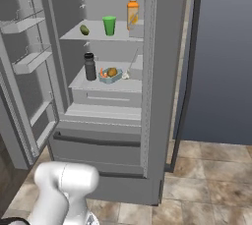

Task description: Place the tupperware on the second highest shelf of the fridge. Make space for the tupperware among the existing items by rearranging them on the shelves if needed. Close the fridge door when finished.

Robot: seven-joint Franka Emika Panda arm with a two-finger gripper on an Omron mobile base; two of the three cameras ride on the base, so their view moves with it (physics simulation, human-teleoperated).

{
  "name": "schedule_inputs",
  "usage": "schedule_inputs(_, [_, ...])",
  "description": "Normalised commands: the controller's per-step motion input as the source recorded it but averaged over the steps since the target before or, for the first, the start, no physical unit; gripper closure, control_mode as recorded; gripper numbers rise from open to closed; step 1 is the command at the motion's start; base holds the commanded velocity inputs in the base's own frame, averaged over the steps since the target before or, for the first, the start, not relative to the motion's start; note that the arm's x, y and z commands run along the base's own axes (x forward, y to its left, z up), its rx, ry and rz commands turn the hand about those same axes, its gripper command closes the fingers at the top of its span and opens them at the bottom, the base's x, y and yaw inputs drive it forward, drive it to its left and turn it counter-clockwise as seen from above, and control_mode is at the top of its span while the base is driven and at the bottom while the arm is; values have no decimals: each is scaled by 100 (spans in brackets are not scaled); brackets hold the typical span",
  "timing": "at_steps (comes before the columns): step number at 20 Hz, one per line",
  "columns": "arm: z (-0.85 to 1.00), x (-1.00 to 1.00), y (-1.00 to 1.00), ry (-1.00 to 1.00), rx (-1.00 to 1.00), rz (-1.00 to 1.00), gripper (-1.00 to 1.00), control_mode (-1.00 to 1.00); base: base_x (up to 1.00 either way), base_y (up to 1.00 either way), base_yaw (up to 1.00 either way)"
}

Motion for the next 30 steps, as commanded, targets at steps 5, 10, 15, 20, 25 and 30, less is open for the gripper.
schedule_inputs(5, [0,14,100,0,-37,0,-100,-100,0,0,0])
schedule_inputs(10, [0,37,92,0,-30,-3,-100,-100,0,0,0])
schedule_inputs(15, [-7,61,68,0,-25,-11,-100,-100,0,0,0])
schedule_inputs(20, [-44,45,25,0,-22,-10,-100,-100,0,0,0])
schedule_inputs(25, [-58,18,2,0,-25,-7,-100,-100,0,0,0])
schedule_inputs(30, [-37,38,-1,0,-14,-3,-100,-100,0,0,0])
